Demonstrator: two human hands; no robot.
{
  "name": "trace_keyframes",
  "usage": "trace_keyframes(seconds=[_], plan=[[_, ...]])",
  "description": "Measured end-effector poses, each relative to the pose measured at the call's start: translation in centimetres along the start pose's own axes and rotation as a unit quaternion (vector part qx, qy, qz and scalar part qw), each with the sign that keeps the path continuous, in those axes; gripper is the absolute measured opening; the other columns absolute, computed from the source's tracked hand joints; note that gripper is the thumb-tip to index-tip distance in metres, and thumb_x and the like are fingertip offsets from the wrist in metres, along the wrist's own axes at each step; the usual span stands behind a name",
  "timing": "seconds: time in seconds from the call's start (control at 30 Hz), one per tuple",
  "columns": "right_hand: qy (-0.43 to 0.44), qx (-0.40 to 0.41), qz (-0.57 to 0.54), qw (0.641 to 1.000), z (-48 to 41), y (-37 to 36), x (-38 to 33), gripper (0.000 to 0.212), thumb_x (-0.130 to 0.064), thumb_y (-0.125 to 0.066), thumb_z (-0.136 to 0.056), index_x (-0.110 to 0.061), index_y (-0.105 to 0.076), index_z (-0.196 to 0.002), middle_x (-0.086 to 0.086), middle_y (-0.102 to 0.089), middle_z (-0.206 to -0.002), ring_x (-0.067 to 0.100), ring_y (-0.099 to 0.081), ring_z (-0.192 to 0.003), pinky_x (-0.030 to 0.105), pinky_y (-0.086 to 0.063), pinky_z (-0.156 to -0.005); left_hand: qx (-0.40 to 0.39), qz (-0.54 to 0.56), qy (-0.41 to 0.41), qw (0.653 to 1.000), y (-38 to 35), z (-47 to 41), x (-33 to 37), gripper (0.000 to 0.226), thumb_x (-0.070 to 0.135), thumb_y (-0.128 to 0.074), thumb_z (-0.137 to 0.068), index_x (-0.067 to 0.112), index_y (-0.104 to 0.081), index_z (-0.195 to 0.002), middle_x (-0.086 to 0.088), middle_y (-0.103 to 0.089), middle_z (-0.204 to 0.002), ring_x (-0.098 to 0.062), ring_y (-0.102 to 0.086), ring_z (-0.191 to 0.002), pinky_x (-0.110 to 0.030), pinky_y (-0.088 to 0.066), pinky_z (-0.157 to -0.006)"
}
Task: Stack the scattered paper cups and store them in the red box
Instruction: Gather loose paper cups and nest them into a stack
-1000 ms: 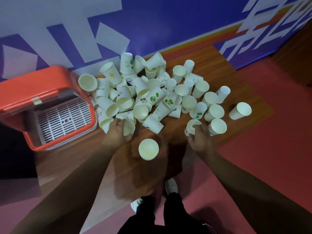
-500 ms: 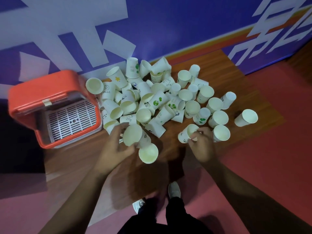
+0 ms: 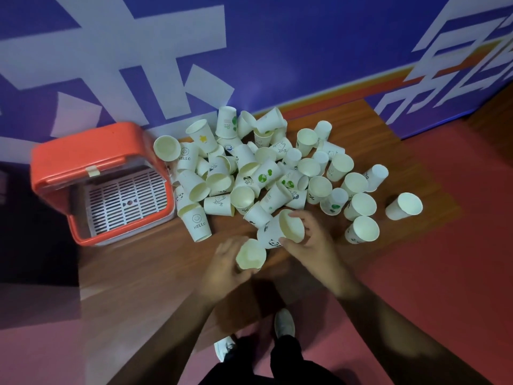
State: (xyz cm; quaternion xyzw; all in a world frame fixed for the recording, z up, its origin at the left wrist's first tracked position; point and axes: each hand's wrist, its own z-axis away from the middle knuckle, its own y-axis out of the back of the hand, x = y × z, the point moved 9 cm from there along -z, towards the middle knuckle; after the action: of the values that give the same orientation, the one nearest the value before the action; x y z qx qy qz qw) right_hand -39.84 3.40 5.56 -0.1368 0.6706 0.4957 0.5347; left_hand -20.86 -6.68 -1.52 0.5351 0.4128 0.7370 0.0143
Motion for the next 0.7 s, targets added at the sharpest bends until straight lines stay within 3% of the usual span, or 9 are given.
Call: trace_keyframes(seconds=[0.07,0.17,0.27,0.33,0.4,0.53,0.7], plan=[[-0.011,-0.038,-0.07,0.997,0.4,-1.3,-0.7,0.067,-0.031,-0.084,-0.071,-0.05,-0.047,-0.124,-0.016,-0.056,-0.128,0.006,-0.057,-0.117,0.037,-0.051,-0.098,-0.018,0.042,0.007,0.999,-0.9,-0.3,0.0,0.073,0.039,-0.079,-0.079,0.03,-0.048,-0.144,0.014,-0.051,-0.137,-0.011,-0.048,-0.128,-0.04,-0.043,-0.109],[-0.017,-0.078,-0.049,0.996,1.0,-3.0,-1.1,0.076,-0.035,-0.085,-0.069,-0.057,-0.04,-0.127,-0.017,-0.052,-0.131,0.003,-0.053,-0.119,0.036,-0.051,-0.098,-0.033,0.085,0.033,0.995,-1.1,-0.1,-0.6,0.082,0.047,-0.078,-0.078,0.033,-0.042,-0.15,0.013,-0.048,-0.142,-0.007,-0.045,-0.134,-0.034,-0.039,-0.113],[-0.013,-0.094,0.016,0.995,1.4,-4.1,-1.2,0.081,-0.042,-0.084,-0.065,-0.038,-0.043,-0.136,-0.014,-0.049,-0.133,0.003,-0.05,-0.121,0.034,-0.048,-0.101,-0.026,0.108,0.091,0.99,0.1,1.3,-3.1,0.082,0.062,-0.069,-0.078,0.032,-0.042,-0.149,0.015,-0.045,-0.146,-0.009,-0.043,-0.138,-0.033,-0.038,-0.114],[0.004,-0.106,0.083,0.991,1.7,-5.1,-1.6,0.087,-0.044,-0.084,-0.067,-0.031,-0.041,-0.142,-0.015,-0.043,-0.14,0.002,-0.043,-0.127,0.026,-0.041,-0.105,0.011,0.124,0.129,0.984,1.8,2.5,-5.2,0.062,0.049,-0.072,-0.085,0.034,-0.049,-0.14,0.015,-0.048,-0.137,-0.016,-0.052,-0.131,-0.037,-0.046,-0.108],[0.035,-0.128,0.131,0.982,2.0,-6.4,-2.2,0.089,-0.044,-0.083,-0.069,-0.029,-0.038,-0.145,-0.014,-0.04,-0.144,0.004,-0.039,-0.131,0.024,-0.036,-0.108,0.061,0.11,0.176,0.976,3.8,3.0,-7.5,0.044,0.028,-0.072,-0.092,0.028,-0.054,-0.133,0.005,-0.053,-0.129,-0.021,-0.059,-0.119,-0.042,-0.052,-0.101],[0.103,-0.173,0.242,0.949,2.3,-9.5,-2.4,0.087,-0.045,-0.079,-0.074,-0.019,-0.039,-0.147,-0.005,-0.04,-0.146,0.017,-0.037,-0.133,0.03,-0.03,-0.11,0.129,0.048,0.294,0.946,7.8,2.8,-11.6,0.04,0.03,-0.066,-0.096,0.009,-0.057,-0.128,-0.011,-0.061,-0.126,-0.023,-0.061,-0.11,-0.038,-0.051,-0.09],[0.128,-0.178,0.296,0.93,2.1,-11.3,-1.7,0.089,-0.052,-0.075,-0.075,-0.02,-0.036,-0.149,-0.004,-0.037,-0.148,0.018,-0.031,-0.138,0.039,-0.026,-0.115,0.134,0.079,0.375,0.914,9.2,0.5,-13.1,0.055,0.039,-0.064,-0.096,0.002,-0.051,-0.135,-0.013,-0.06,-0.13,-0.025,-0.058,-0.11,-0.038,-0.047,-0.088]])
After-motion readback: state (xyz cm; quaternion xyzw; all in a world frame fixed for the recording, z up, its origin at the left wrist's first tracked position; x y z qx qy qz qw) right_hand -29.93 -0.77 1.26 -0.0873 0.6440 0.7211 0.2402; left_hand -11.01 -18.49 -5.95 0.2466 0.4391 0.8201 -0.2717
